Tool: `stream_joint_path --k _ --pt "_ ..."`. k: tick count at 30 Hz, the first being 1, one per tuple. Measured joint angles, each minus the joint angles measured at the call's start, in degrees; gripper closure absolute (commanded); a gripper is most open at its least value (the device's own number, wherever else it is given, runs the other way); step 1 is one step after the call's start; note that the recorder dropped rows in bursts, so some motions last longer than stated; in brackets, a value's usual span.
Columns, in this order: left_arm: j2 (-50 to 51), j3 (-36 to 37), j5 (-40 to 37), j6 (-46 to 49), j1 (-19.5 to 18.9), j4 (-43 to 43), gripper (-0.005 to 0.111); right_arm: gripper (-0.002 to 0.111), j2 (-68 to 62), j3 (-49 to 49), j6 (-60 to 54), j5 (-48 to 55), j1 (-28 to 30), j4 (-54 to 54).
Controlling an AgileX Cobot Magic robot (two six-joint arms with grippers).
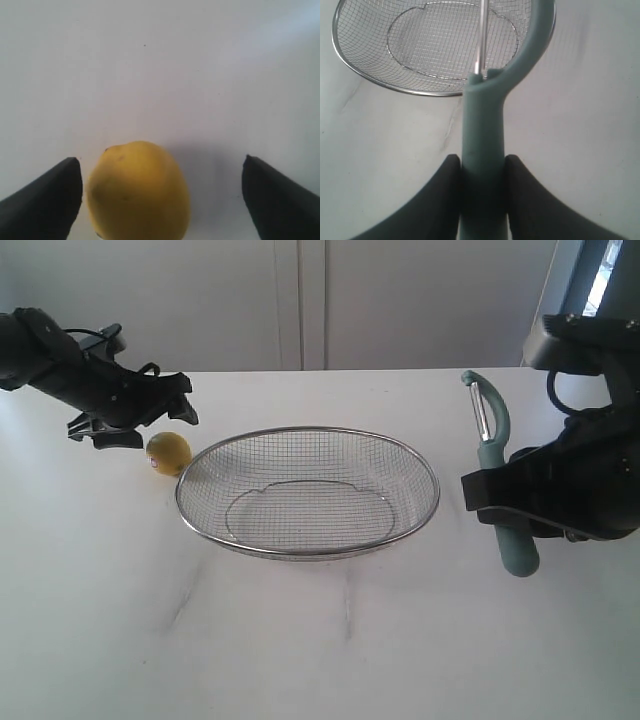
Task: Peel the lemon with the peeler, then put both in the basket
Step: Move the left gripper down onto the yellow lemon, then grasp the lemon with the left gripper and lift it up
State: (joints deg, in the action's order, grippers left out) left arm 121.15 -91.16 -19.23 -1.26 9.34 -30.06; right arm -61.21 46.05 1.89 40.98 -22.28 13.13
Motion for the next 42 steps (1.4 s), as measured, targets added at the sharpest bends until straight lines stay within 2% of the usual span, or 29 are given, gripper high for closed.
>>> stream_joint_path --k 30,32,34,37,38,39,42 --pt "4.16 -0.48 -1.63 0.01 0.00 -2.15 0.026 0.108 0.00 0.00 0.00 0.00 0.00 0.00" --pt "4.24 -0.56 -1.38 0.01 0.00 -2.25 0.034 0.108 0.00 0.00 0.00 0.00 0.00 0.00" --pt "4.51 -0.60 -1.11 0.01 0.00 -2.25 0.048 0.108 0.00 0.00 0.00 0.00 0.00 0.00" --pt "4.73 -0.60 -0.95 0.01 0.00 -2.48 0.083 0.108 0.00 0.00 0.00 0.00 0.00 0.00" --pt "4.73 -0.60 -0.95 0.01 0.00 -2.48 0.099 0.108 0.00 0.00 0.00 0.00 0.00 0.00" --pt "4.73 -0.60 -1.09 0.01 0.00 -2.51 0.106 0.108 0.00 0.00 0.00 0.00 0.00 0.00" --pt "4.47 -0.60 -1.88 1.26 -0.37 -1.62 0.107 0.108 0.00 0.00 0.00 0.00 0.00 0.00"
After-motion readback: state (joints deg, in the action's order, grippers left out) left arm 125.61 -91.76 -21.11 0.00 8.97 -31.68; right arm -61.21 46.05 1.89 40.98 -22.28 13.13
